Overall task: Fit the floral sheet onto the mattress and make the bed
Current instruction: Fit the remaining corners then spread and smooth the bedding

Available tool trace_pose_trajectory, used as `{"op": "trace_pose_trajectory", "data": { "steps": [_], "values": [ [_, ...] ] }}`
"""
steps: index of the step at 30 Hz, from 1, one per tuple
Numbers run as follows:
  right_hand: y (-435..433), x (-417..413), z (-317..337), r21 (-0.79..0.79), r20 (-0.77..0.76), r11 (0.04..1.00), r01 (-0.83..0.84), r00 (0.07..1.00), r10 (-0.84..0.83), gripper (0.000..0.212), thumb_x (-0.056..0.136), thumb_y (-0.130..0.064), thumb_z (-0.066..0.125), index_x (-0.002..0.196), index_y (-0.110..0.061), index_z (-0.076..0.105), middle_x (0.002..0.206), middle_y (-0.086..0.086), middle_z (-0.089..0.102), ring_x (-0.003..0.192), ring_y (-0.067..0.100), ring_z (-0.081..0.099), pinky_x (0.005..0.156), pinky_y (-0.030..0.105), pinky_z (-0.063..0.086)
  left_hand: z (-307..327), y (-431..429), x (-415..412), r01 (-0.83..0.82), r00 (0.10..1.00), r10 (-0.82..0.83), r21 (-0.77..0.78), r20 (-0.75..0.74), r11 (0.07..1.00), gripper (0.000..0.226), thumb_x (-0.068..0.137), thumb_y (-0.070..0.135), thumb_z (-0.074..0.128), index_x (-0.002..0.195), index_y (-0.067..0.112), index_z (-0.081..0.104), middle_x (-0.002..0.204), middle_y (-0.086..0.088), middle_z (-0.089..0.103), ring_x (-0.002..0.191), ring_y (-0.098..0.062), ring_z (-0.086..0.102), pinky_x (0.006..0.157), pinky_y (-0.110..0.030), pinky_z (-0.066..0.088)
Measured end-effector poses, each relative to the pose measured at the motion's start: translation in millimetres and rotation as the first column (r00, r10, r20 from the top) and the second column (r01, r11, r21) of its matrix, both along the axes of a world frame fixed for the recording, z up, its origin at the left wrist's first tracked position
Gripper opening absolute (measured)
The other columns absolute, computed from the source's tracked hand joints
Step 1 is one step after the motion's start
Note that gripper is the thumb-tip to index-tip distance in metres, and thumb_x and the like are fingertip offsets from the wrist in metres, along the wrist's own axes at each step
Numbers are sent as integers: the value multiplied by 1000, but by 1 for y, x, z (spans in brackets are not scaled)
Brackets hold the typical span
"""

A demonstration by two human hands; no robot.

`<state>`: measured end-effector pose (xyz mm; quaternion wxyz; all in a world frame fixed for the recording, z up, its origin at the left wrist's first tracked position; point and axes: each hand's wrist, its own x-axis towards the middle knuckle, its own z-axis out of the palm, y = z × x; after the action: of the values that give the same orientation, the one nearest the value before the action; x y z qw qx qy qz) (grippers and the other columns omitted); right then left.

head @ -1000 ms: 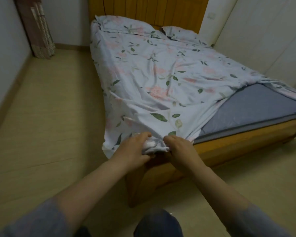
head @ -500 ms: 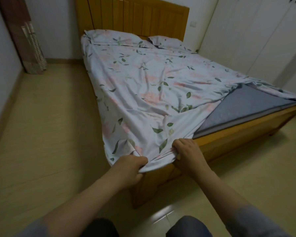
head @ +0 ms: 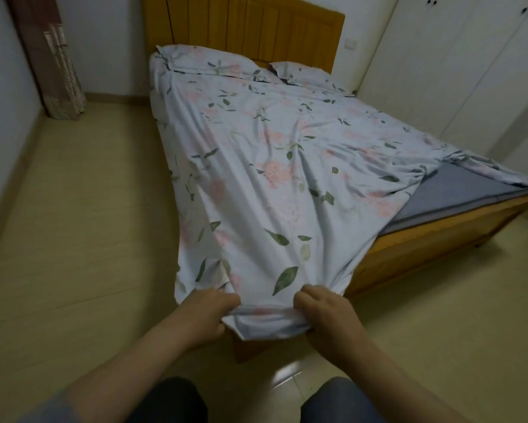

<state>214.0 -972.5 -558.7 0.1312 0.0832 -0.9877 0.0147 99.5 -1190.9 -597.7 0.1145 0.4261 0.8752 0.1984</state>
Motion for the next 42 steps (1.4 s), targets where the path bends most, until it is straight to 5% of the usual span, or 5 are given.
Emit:
{"op": "trace_pose_trajectory", "data": {
  "steps": [13,21,29,35,42],
  "values": [
    [0,-24,-2,-3,334,999,-43,942,42,18,84,-25,61,101,-22,54,104,1,62,95,19,59,79,25,41,-40,-24,22,-3,999,10,-149,46,989,5,80,36,55,80,32,53,79,12,55,74,-7,53,57,-17,31],
    [14,-44,-40,-51,135,974,-220,965,225,16,69,-23,60,83,-16,59,74,7,65,67,25,61,58,27,39,-78,3,24,-79,986,114,-258,124,963,37,64,59,67,89,35,54,89,12,54,79,-9,53,65,-23,42],
    [69,-26,-51,119,-143,979,-164,973,180,59,56,-39,78,104,-23,50,95,0,59,78,18,57,66,28,48,-28,55,31,-193,976,208,179,-71,965,42,68,68,64,91,36,50,89,19,50,78,0,49,65,-19,44],
    [93,-7,-64,-188,6,978,87,996,-87,33,77,-54,65,88,-29,48,80,-10,55,68,8,54,59,21,46,-14,96,47,-159,967,214,327,-139,932,41,76,67,56,99,33,56,95,17,53,84,-1,51,73,-22,49],
    [121,3,-75,-311,-63,947,83,992,-108,36,82,-19,65,116,-22,51,113,-4,55,98,13,55,73,20,44,-29,126,60,-182,952,215,160,-220,970,55,77,63,59,119,28,50,112,11,51,99,-8,49,76,-21,37]
  ]
}}
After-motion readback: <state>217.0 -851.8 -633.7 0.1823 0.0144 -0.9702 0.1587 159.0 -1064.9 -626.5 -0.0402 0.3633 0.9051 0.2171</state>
